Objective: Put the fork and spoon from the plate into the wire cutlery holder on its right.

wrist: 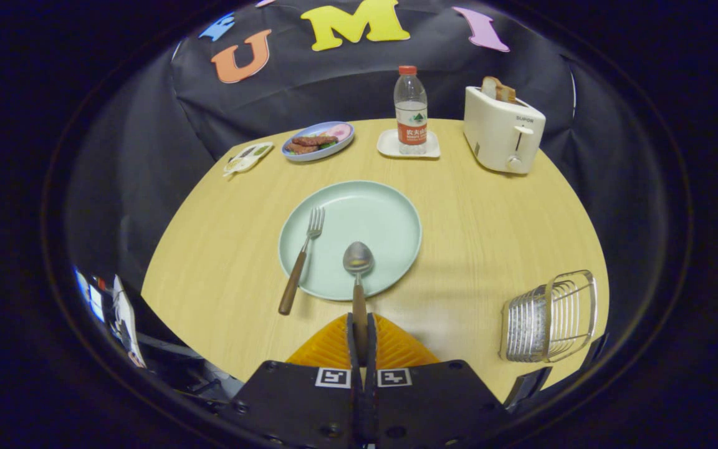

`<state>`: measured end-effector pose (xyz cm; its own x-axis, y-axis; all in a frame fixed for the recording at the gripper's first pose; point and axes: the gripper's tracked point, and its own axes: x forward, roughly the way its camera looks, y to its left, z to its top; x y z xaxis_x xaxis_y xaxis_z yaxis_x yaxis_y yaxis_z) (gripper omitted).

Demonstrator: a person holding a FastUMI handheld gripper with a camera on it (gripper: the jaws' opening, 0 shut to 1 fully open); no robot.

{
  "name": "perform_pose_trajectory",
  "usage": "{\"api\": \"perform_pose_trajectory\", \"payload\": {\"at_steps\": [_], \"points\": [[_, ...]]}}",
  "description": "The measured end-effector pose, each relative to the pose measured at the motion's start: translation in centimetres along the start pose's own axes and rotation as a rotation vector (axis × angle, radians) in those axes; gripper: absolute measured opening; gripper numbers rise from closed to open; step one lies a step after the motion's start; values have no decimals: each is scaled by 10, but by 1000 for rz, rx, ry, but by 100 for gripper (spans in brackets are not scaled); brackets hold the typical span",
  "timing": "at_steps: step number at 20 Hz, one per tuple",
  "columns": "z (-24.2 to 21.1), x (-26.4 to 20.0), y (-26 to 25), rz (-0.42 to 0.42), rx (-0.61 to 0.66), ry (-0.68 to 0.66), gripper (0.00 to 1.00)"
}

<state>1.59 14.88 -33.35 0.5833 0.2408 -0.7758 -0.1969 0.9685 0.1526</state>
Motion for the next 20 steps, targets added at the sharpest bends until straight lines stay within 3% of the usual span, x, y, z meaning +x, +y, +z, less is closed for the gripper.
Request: {"api": "perform_pose_trajectory", "payload": {"at_steps": [11, 20], "points": [[26, -81, -29, 63, 15, -125, 1], [-4, -146, -135, -54, 65, -126, 1]]}}
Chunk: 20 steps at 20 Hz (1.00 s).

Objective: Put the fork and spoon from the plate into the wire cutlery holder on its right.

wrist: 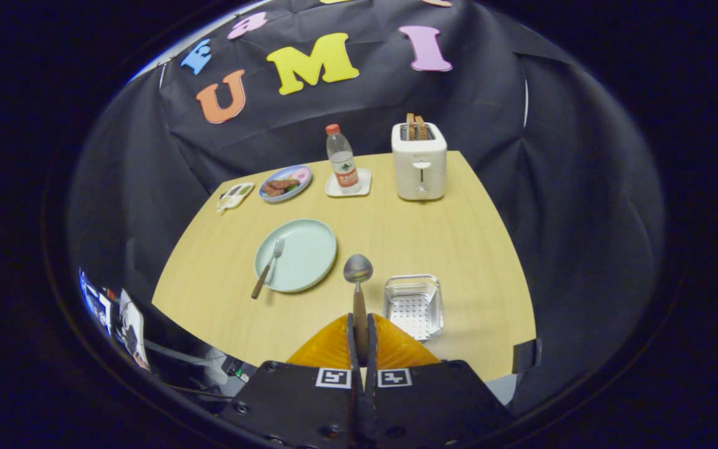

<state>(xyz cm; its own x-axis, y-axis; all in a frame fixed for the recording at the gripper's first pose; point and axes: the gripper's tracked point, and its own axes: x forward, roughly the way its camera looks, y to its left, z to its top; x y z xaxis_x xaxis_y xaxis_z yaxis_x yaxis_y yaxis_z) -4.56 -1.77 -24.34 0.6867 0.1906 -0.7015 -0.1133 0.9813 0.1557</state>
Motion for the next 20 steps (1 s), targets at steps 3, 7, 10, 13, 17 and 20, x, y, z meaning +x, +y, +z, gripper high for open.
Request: {"api": "perform_pose_trajectory", "payload": {"at_steps": [3, 7, 10, 13, 17, 20], "points": [[-6, -15, -19, -2, 19, -6, 1], [-17, -28, -40, -18, 19, 6, 1], [-29, -21, -47, -32, 11, 59, 1], [-30, -7, -51, -59, 12, 103, 1], [-21, 8, -51, -77, 24, 128, 5], [-9, 16, -45, -76, 20, 116, 12]]}}
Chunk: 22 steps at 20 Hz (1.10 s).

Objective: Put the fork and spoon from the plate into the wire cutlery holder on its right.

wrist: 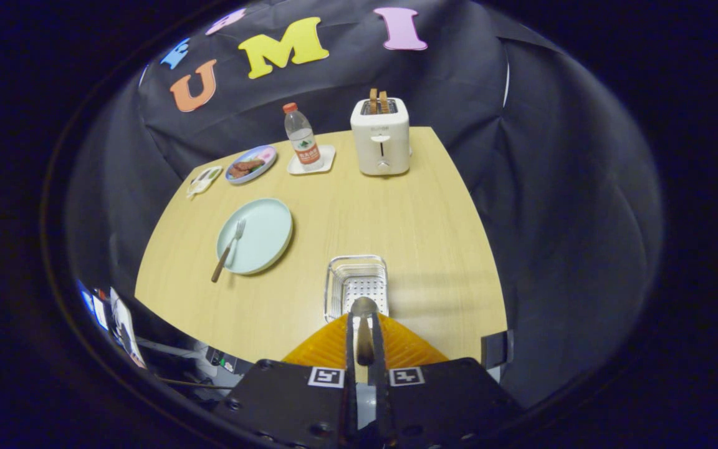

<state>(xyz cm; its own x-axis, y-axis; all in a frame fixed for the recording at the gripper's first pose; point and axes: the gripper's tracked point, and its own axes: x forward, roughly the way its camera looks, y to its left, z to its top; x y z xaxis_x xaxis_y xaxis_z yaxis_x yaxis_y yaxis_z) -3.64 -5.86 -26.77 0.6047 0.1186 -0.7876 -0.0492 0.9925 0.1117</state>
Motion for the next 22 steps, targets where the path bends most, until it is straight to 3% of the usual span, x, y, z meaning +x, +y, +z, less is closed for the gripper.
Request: {"api": "perform_pose_trajectory", "payload": {"at_steps": [2, 7, 11, 20, 22], "points": [[6, 1, 7, 9, -16, -5, 17], [20, 5, 37, 11, -70, -18, 40], [35, 18, 88, 46, -130, -40, 53], [41, 79, 212, 140, -151, -9, 99], [36, 98, 230, 135, -139, 19, 97]]}}
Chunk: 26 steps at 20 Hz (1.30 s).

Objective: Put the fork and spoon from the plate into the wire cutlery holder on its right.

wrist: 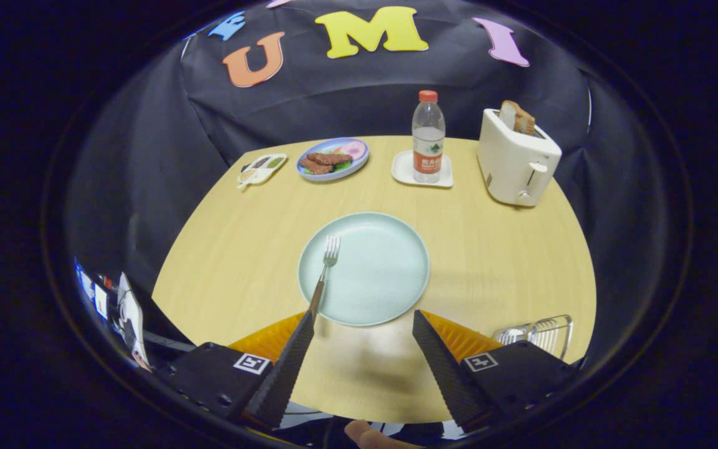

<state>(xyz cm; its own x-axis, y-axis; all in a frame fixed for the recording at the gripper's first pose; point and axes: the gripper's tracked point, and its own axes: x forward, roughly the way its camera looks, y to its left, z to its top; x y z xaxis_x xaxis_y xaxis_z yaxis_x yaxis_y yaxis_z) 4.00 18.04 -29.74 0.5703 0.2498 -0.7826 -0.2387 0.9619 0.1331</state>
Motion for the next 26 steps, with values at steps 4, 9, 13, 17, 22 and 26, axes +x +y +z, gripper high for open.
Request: {"api": "perform_pose_trajectory", "payload": {"at_steps": [4, 9, 13, 17, 22, 26], "points": [[-6, 37, 26, -17, 44, 61, 97], [1, 72, 48, -12, 88, 29, 97], [0, 92, 49, -39, 146, 24, 79], [-9, 108, 50, -60, 176, 51, 59], [-13, 119, 56, -61, 196, 82, 19], [-12, 115, 54, -36, 212, 89, 9]]}}
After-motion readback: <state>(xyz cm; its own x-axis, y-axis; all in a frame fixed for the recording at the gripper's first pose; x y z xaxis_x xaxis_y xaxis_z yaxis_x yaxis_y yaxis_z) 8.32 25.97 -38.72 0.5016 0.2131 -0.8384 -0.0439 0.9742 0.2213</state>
